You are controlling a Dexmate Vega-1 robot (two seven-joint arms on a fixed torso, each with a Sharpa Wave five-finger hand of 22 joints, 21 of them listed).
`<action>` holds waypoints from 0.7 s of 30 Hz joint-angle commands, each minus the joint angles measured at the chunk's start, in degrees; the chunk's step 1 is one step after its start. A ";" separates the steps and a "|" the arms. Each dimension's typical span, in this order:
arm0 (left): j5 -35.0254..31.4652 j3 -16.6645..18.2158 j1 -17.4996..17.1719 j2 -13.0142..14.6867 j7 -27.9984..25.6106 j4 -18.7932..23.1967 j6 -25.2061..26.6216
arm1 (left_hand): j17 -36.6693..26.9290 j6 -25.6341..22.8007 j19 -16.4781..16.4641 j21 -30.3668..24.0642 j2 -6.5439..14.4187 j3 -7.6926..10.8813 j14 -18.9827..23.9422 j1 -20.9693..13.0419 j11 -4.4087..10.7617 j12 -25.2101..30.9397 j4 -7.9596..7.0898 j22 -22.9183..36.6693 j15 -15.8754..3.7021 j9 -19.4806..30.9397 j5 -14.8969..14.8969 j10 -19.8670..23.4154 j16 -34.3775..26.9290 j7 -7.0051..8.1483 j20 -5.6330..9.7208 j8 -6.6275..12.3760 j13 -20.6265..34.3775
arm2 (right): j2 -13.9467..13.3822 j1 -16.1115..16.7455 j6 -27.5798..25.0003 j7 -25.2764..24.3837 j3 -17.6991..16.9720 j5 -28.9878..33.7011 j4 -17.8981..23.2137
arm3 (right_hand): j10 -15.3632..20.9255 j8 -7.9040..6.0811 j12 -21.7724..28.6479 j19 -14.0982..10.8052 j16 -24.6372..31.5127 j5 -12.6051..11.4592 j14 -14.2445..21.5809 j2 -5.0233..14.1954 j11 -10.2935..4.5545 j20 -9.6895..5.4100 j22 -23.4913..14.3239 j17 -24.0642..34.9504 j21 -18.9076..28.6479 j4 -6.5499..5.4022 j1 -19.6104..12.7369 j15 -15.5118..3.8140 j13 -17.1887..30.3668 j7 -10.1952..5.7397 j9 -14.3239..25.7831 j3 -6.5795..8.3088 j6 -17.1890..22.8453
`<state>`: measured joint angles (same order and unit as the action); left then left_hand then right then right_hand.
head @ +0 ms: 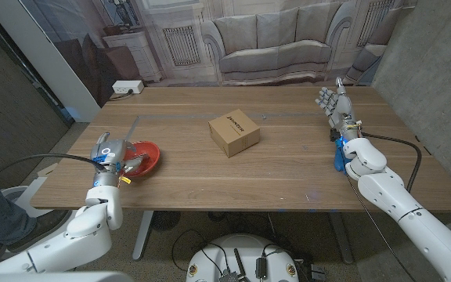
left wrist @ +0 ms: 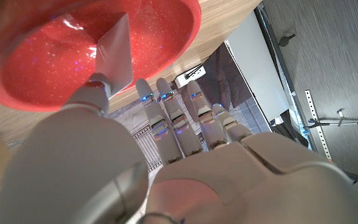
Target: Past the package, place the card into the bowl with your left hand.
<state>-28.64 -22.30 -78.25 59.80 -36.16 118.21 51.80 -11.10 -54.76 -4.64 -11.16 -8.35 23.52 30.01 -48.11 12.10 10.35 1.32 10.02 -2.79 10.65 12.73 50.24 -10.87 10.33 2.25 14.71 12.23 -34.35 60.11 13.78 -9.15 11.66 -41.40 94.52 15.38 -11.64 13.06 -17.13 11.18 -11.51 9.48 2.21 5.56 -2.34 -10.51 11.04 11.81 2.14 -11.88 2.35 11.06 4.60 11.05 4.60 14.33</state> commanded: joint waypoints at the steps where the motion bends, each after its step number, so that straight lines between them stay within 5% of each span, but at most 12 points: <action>1: 1.22 0.19 -0.42 1.05 0.93 0.87 0.21 | -0.23 1.25 0.55 0.09 -0.33 -0.95 -1.39 1.48 0.09 -0.10 -0.59 0.28 -7.35 0.10 0.70 -1.24 0.12 -0.10 -0.62 -0.58 -0.06 | -0.24 0.36 0.00 0.11 -0.21 -0.14 0.19 | 0.25 0.03 0.01 -0.51 -0.12 -0.18 0.52 0.29 0.23 -0.35 -0.25 0.14 -0.01 -0.13 0.02 -0.04 0.12 -0.19 0.16 -0.27 0.59; 12: 2.28 0.85 -1.16 1.29 0.42 1.23 -0.50 | -0.34 7.09 1.65 -0.04 -0.41 -4.28 -3.71 7.66 -0.04 0.05 -3.39 0.38 -6.02 0.28 2.17 -6.45 -0.21 -0.49 -1.97 -3.05 0.06 | -0.33 0.75 0.01 0.20 -0.48 -0.51 0.49 | 0.40 0.04 0.06 -0.53 -0.06 -0.22 0.60 0.86 0.23 -0.26 -0.27 0.18 0.00 -0.27 0.04 0.02 0.12 -0.19 0.16 -0.11 0.58; 21: 2.46 0.93 -1.57 1.63 0.51 2.05 0.06 | -0.17 12.79 2.16 -0.09 -0.21 -5.16 -5.63 8.50 -0.35 -0.22 -3.69 0.41 -5.52 0.49 3.32 -11.31 0.02 -0.27 -3.17 -4.10 0.17 | -0.47 1.22 0.23 0.20 -0.79 -0.62 0.62 | 0.40 0.02 0.05 -0.56 -0.02 -0.22 0.71 1.13 0.21 -0.21 -0.27 0.19 0.02 -0.34 0.06 0.00 0.12 -0.19 0.16 -0.05 0.63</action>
<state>-26.64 -21.69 -79.24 60.98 -35.51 119.44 51.64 -11.18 -42.97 -2.51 -11.16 -8.62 18.70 24.77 -39.96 11.86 10.36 -2.21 10.28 -2.50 10.81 15.58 39.79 -10.86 9.94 -0.35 10.72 12.13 -34.61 60.83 13.77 -9.01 11.21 -41.78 94.88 15.44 -11.64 13.06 -17.12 11.18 -11.51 9.78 3.15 5.63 -2.34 -10.51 11.04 11.81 2.14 -11.59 2.66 11.06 4.29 11.04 4.60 14.65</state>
